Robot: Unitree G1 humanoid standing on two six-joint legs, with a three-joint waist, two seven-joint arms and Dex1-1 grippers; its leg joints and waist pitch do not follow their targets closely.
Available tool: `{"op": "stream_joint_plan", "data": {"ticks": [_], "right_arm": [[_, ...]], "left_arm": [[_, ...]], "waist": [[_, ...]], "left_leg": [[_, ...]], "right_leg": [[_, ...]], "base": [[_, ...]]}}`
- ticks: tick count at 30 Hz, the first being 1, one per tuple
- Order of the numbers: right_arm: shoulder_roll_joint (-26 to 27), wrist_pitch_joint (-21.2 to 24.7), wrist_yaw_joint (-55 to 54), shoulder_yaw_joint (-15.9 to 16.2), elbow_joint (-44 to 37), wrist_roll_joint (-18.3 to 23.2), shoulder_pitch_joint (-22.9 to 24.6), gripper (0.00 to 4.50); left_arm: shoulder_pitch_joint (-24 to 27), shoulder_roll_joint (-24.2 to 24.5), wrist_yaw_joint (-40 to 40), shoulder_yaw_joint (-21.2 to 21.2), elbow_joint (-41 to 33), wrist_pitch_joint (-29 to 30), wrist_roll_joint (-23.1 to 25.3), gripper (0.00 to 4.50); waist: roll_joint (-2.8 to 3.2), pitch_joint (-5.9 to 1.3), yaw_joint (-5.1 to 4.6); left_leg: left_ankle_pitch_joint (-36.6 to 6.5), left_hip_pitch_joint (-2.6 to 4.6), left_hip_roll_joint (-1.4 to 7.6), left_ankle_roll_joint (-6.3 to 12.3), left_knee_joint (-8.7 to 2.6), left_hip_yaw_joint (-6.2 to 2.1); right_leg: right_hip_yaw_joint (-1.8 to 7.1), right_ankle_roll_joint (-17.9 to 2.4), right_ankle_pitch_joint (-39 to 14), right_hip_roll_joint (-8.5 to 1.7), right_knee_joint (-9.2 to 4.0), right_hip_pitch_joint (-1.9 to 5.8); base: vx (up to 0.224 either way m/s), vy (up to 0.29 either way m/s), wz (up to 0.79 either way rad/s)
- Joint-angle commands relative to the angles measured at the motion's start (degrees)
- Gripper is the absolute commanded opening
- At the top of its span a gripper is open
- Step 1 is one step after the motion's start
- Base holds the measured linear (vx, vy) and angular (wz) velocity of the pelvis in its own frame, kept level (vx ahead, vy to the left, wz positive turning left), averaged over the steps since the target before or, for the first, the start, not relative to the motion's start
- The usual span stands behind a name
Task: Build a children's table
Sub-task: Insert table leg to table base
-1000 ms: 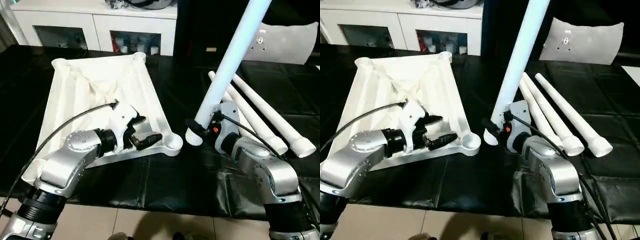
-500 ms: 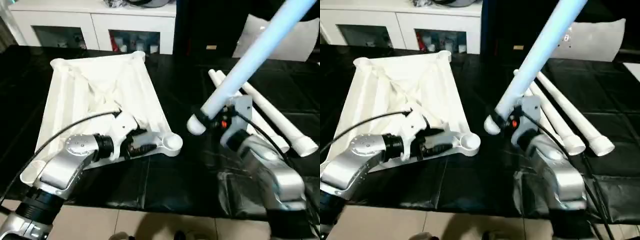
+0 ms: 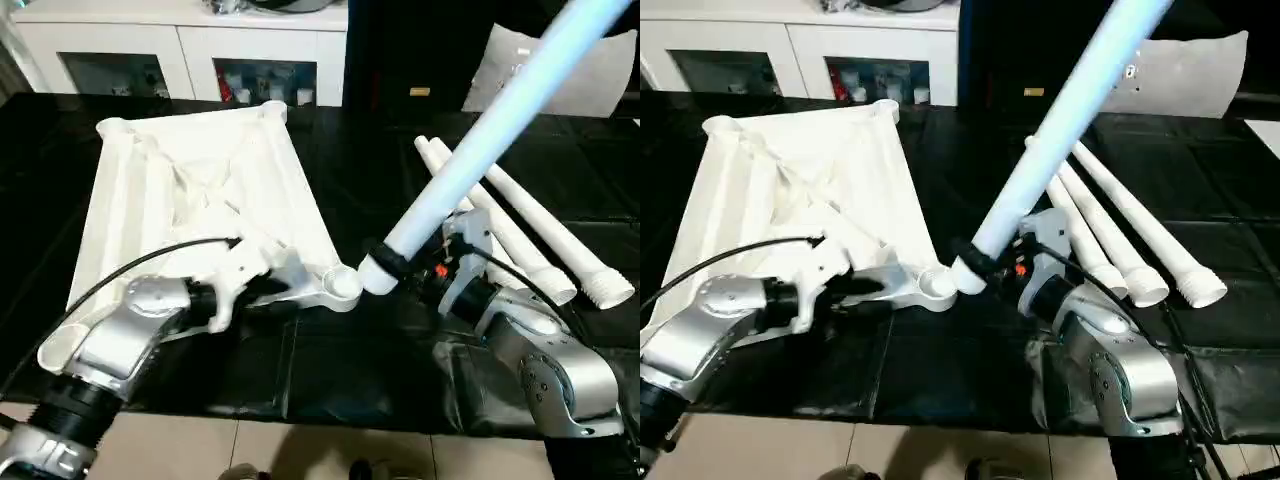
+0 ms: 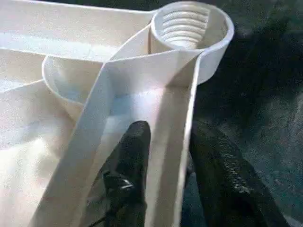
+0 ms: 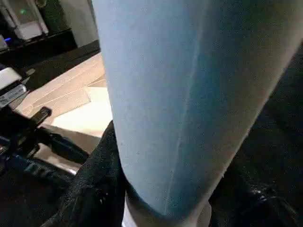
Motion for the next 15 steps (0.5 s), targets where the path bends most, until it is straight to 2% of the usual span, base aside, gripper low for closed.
{"op": "stream_joint_plan", "data": {"ticks": [1, 4, 6, 10, 15], "right_arm": [[-0.83, 1.28, 0.87, 0.53, -1.75, -0.24, -0.02, 1.90], [-1.69, 1.37, 0.97, 1.36, -2.11, -0.80, -0.11, 1.90], [-1.80, 1.38, 0.93, 1.47, -2.18, -0.87, -0.12, 1.90], [-2.13, 2.08, 0.61, 1.47, -2.29, -0.74, -0.10, 1.90], [-2.44, 2.44, 0.71, 1.25, -2.79, -0.06, -0.30, 1.90]], "left_arm": [[-1.36, 0.42, -0.56, -1.22, 2.32, -2.00, 2.50, 1.12], [-2.75, 0.23, -1.25, -1.74, 5.00, -3.63, 3.76, 0.83], [-3.00, 0.19, -1.35, -1.82, 5.46, -3.91, 4.03, 0.76], [-4.50, -0.08, -3.20, -2.65, 8.08, -5.65, 5.38, 0.33], [-5.92, -0.30, -5.29, -3.54, 9.80, -8.46, 6.30, 0.00]], "waist": [[0.33, -3.20, -0.19], [0.31, -3.17, -0.02], [0.21, -3.06, -0.05], [0.18, -2.88, -0.28], [0.29, -3.02, -0.29]], "left_leg": [[-7.67, 0.29, 2.98, 2.87, -4.66, -0.87], [-6.97, 0.17, 2.84, 3.00, -4.62, -0.73], [-7.51, 0.14, 2.68, 2.93, -4.62, -0.65], [-8.16, 0.31, 2.57, 2.81, -4.75, -0.67], [-8.31, 0.46, 2.88, 2.64, -4.85, -0.74]], "right_leg": [[3.47, -5.48, -21.42, -5.98, -4.69, 2.86], [3.55, -6.02, -20.75, -6.14, -4.53, 3.11], [3.49, -5.48, -22.52, -6.14, -4.76, 3.20], [3.40, -3.85, -26.50, -6.07, -5.33, 3.04], [3.50, -4.51, -25.05, -6.16, -5.10, 2.97]], "base": [[0.000, 0.000, 0.00], [0.000, 0.000, 0.00], [0.000, 0.000, 0.00], [0.000, 0.000, 0.00], [0.000, 0.000, 0.00]]}}
